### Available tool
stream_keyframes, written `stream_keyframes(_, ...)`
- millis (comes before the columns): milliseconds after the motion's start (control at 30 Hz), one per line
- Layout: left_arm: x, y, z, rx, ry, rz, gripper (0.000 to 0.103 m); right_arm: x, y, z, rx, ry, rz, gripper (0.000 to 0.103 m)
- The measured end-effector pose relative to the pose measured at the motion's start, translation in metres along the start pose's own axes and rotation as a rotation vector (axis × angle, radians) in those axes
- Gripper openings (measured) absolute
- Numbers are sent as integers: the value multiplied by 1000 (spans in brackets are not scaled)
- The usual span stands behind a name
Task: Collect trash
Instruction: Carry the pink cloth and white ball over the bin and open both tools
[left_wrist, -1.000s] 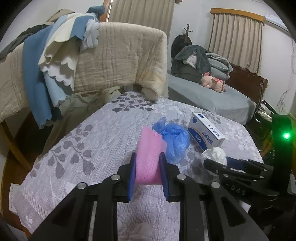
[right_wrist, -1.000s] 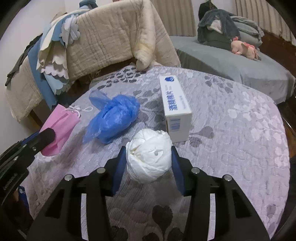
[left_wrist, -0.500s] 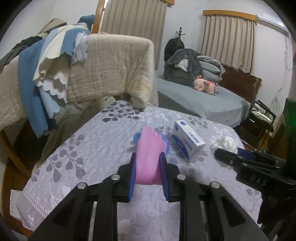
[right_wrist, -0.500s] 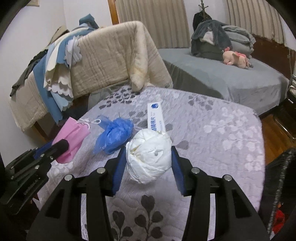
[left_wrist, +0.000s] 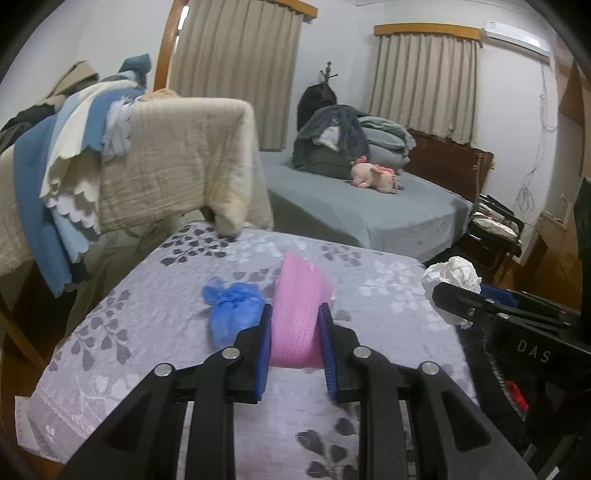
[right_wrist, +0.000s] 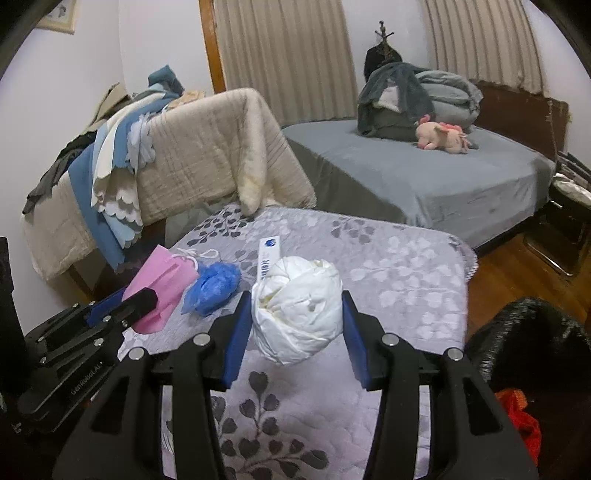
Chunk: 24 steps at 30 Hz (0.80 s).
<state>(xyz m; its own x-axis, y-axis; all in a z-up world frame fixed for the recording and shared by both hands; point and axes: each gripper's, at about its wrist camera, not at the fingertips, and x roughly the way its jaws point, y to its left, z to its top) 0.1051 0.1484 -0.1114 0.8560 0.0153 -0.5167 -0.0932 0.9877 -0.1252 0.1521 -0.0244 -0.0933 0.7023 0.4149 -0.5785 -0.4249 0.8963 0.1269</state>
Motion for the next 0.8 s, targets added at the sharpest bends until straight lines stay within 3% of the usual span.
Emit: stream_keyframes(800,-28,-130,7,134,-14,-221,24,-118,-97,-20,91,-111,-195,46)
